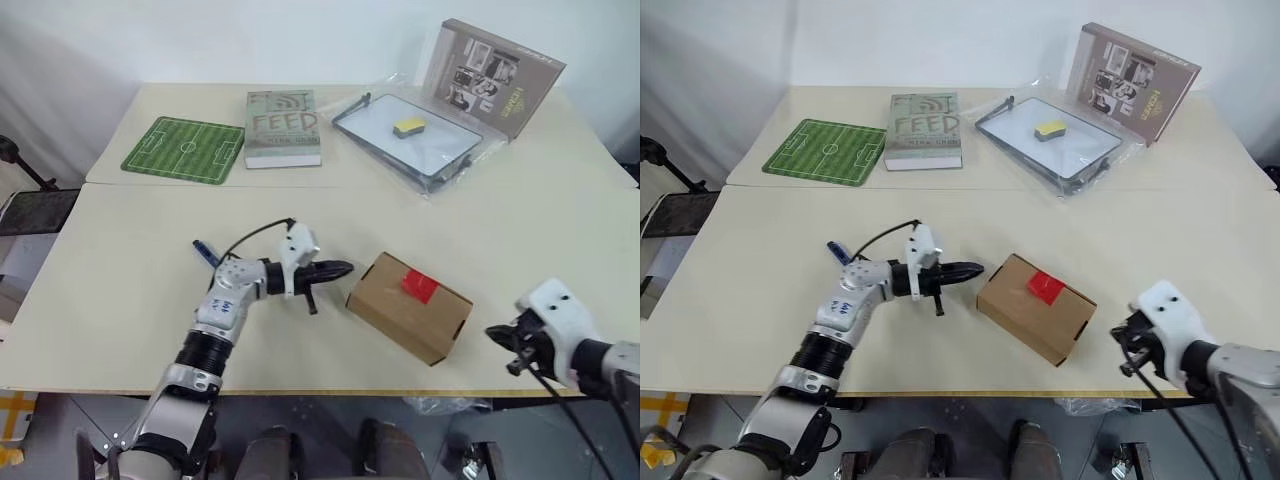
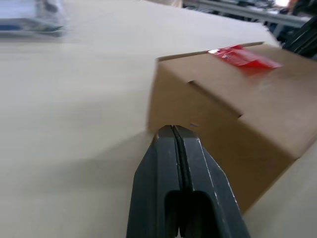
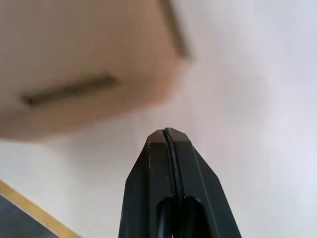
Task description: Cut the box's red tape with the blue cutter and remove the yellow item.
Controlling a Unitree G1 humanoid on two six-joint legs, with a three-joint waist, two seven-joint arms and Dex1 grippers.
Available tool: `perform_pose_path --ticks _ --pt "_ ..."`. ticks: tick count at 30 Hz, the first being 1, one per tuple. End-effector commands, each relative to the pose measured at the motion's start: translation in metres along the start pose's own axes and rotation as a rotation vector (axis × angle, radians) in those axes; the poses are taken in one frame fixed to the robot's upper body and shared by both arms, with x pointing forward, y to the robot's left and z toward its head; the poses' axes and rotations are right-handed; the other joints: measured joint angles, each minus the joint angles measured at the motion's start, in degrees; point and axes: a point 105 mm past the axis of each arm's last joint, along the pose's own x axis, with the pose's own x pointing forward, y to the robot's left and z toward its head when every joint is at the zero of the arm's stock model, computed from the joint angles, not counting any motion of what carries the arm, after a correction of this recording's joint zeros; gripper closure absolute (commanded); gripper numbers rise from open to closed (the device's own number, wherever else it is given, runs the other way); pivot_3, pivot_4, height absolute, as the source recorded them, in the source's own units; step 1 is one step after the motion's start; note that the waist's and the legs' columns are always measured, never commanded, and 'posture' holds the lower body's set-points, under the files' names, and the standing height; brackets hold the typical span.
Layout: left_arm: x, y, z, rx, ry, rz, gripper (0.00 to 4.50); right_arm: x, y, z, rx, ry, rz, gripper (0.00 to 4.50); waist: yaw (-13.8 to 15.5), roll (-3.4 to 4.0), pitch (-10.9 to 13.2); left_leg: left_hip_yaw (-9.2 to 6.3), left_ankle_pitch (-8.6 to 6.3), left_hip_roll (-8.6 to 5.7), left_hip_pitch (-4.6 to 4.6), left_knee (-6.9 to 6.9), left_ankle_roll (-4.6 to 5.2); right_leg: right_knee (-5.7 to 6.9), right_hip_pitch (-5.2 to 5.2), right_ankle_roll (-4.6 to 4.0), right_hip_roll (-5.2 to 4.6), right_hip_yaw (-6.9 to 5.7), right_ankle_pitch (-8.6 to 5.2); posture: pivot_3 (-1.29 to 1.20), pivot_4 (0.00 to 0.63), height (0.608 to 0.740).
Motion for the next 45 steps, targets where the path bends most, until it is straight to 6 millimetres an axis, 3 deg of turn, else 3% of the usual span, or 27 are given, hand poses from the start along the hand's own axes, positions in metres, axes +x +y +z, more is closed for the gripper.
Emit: perform_pose_path --ticks 1,5,6,9,14,21,25,28,33,38,45 --pt "-0.014 0.008 0.02 0.042 -0.059 0.068 4.48 -0.014 -0.021 0.013 -0.054 -0.049 -0.064 4.5 0.01 0.0 0.0 0.01 0.0 0.0 0.02 0.0 0.0 0.01 0.0 0.0 0.0 0.02 0.0 0.0 0.15 0.74" --pt "-0.034 0.009 0.028 0.029 -0.08 0.147 4.48 -0.014 -0.038 0.037 -0.059 -0.141 -0.058 4.5 -0.19 -0.01 0.01 0.01 0.0 0.0 0.05 0.0 0.01 0.01 0.03 0.0 -0.02 0.06 0.0 0.0 0.15 0.74" --pt "-0.04 0.009 0.029 0.029 -0.078 0.173 4.31 -0.012 -0.038 0.045 -0.037 -0.181 -0.021 4.5 -0.18 -0.02 0.01 0.03 0.0 0.0 0.07 0.0 0.0 0.01 0.03 0.0 -0.02 0.08 0.0 0.0 0.15 0.74" --pt "-0.061 0.004 0.03 -0.004 -0.063 0.248 3.68 -0.002 -0.037 0.084 -0.054 -0.329 0.083 3.95 -0.72 -0.01 0.05 0.01 0.03 0.06 0.09 0.02 -0.04 0.06 0.03 0.0 0.01 0.07 0.0 0.0 0.15 0.74" --pt "-0.084 -0.003 0.055 0.004 -0.161 0.413 2.15 0.017 -0.035 0.121 -0.086 -0.466 0.208 2.27 -0.29 -0.09 0.1 -0.05 0.04 0.08 0.08 0.05 -0.06 0.1 0.04 -0.02 0.01 0.07 -0.01 0.0 0.15 0.74" --pt "-0.112 -0.017 0.065 -0.031 -0.232 0.643 0.02 0.044 -0.025 0.145 -0.19 -0.515 0.384 0.0 -0.12 -0.11 0.11 -0.08 0.01 -0.01 0.0 0.11 -0.03 0.09 0.05 0.03 -0.05 0.05 0.01 0.0 0.15 0.74" --pt "-0.136 -0.005 0.056 -0.069 -0.234 0.924 0.02 0.061 -0.026 0.162 -0.215 -0.538 0.412 0.0 -0.2 -0.11 0.11 0.01 0.04 0.02 0.03 0.15 -0.06 0.1 0.05 0.02 -0.03 0.09 0.01 0.0 0.15 0.74" --pt "-0.138 -0.003 0.033 -0.105 -0.082 1.053 0.02 0.072 -0.023 0.17 -0.224 -0.548 0.433 0.0 -0.1 -0.1 0.11 0.0 0.04 0.06 0.02 0.24 -0.07 0.17 0.06 0.01 0.0 0.08 0.01 0.0 0.15 0.74" --pt "-0.14 0.009 0.017 -0.242 -0.143 1.332 0.02 0.083 -0.009 0.178 -0.226 -0.556 0.493 0.0 0.19 -0.11 0.11 -0.08 0.0 0.02 -0.1 0.34 0.0 0.15 0.06 0.04 -0.05 0.05 0.03 0.0 0.15 0.74" --pt "-0.129 0.014 -0.003 -0.369 -0.111 1.436 0.02 0.084 -0.006 0.174 -0.223 -0.546 0.511 0.0 0.04 -0.11 0.11 -0.1 -0.01 0.03 -0.16 0.37 0.01 0.15 0.03 0.04 -0.05 -0.01 0.03 0.0 0.15 0.74" --pt "-0.127 0.013 -0.024 -0.503 -0.03 1.554 0.02 0.081 -0.009 0.172 -0.222 -0.534 0.498 0.0 -0.04 -0.11 0.11 -0.09 -0.02 0.06 -0.15 0.37 0.01 0.15 0.01 0.04 -0.04 0.01 0.03 0.0 0.15 0.74"
